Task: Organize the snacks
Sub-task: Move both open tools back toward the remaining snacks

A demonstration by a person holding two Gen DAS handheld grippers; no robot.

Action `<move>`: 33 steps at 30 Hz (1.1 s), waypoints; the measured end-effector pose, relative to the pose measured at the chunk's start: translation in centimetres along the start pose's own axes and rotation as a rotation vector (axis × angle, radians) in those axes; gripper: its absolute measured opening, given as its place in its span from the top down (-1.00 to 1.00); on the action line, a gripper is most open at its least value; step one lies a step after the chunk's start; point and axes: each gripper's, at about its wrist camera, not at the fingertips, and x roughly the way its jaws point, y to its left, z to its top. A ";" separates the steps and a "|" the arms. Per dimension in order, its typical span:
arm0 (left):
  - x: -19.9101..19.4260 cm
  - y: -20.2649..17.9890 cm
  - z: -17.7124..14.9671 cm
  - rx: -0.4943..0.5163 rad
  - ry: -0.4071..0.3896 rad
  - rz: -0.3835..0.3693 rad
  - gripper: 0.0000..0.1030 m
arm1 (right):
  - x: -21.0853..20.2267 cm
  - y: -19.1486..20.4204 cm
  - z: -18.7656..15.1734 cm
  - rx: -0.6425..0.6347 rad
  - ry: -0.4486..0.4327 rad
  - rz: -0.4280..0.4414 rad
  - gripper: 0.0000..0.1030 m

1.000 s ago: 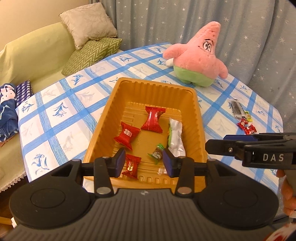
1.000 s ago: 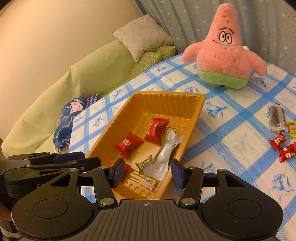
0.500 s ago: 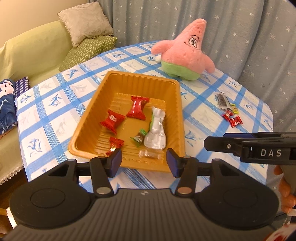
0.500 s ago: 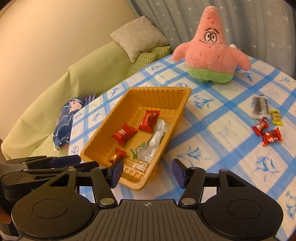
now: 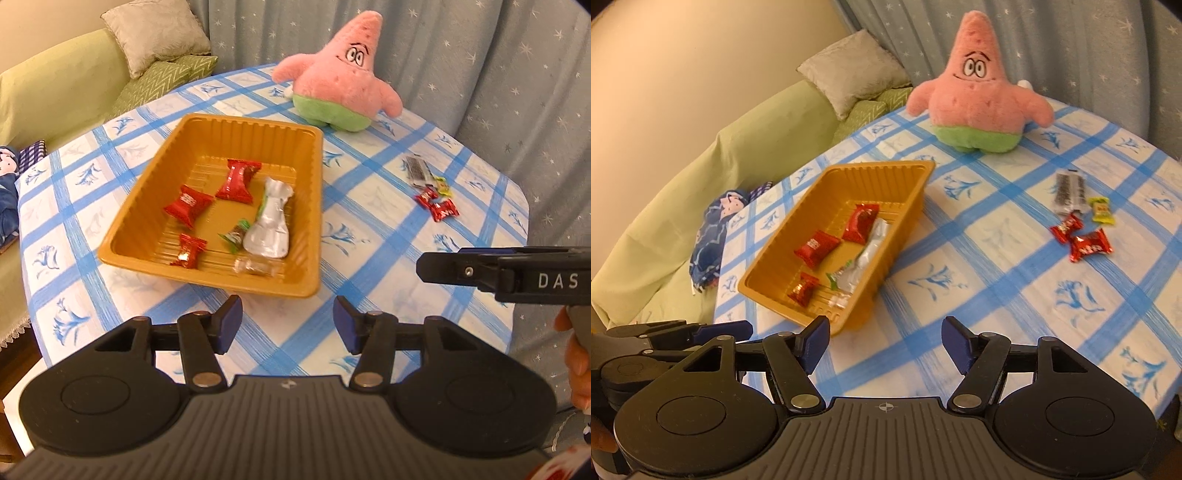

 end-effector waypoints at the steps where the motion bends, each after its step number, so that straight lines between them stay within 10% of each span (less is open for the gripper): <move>1: 0.0 -0.3 -0.1 0.003 0.002 -0.002 0.00 | -0.2 -0.3 -0.2 0.002 0.002 -0.003 -0.32; 33: 6.9 -14.4 2.7 0.154 0.002 -0.109 0.02 | -4.1 -14.9 -0.6 0.126 -0.008 -0.212 -0.33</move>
